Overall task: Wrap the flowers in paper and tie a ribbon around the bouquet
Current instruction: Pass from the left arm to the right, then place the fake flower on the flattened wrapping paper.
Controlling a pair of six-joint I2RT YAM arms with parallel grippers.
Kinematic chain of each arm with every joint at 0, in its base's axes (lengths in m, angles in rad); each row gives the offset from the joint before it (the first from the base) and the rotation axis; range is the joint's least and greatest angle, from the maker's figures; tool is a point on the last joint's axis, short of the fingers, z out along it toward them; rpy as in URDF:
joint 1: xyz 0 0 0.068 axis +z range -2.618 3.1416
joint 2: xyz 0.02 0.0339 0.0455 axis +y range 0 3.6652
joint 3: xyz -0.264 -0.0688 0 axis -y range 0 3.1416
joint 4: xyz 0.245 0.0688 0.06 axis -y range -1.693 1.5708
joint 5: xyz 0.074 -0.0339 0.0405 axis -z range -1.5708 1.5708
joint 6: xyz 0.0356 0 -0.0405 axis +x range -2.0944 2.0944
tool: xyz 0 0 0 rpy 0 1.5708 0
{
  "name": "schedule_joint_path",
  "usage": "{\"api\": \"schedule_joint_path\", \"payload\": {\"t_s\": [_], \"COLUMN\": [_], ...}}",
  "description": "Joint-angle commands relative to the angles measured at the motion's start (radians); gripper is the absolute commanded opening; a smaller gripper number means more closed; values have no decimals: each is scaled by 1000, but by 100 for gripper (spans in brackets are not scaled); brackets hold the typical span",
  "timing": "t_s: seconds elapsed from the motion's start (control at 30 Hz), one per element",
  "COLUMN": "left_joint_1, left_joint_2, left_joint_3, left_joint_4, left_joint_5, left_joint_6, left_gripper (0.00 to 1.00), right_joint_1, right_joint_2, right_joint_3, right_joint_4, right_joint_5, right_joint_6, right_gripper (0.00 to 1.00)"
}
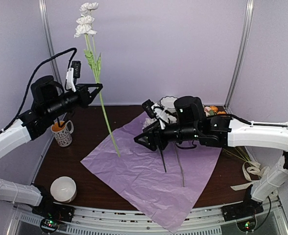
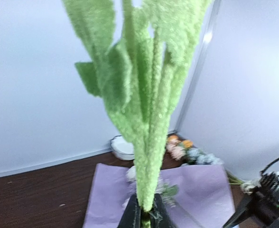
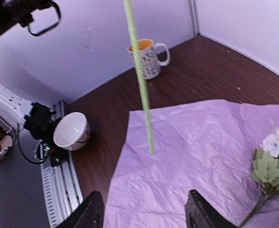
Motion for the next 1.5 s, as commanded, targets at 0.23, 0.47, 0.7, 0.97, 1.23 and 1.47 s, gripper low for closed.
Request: {"api": "schedule_joint_path", "payload": {"t_s": [0.23, 0.47, 0.7, 0.97, 1.23, 1.47], "left_joint_1": [-230, -246, -238, -158, -112, -110], "left_joint_2": [240, 274, 289, 431, 622, 636], "left_joint_3": [12, -5, 128, 93, 52, 64], "left_joint_4": [609, 645, -11, -312, -338, -330], "left_joint_5": [348, 335, 9, -165, -165, -187], "left_joint_6": [-394, -430, -248, -141, -117, -68], "left_gripper": [0, 0, 49, 52, 50, 50], "right_joint_1": [58, 57, -7, -102, -182, -268], "right_joint_2": [48, 18, 36, 67, 150, -28], "right_joint_3": [96, 41, 35, -135, -105, -86], "right_joint_4": [197, 180, -11, -39, -154, -308], "right_joint_5": [160, 282, 406, 409, 395, 448], "right_joint_6": [58, 112, 255, 361, 331, 231], "right_gripper": [65, 0, 0, 0, 29, 52]}}
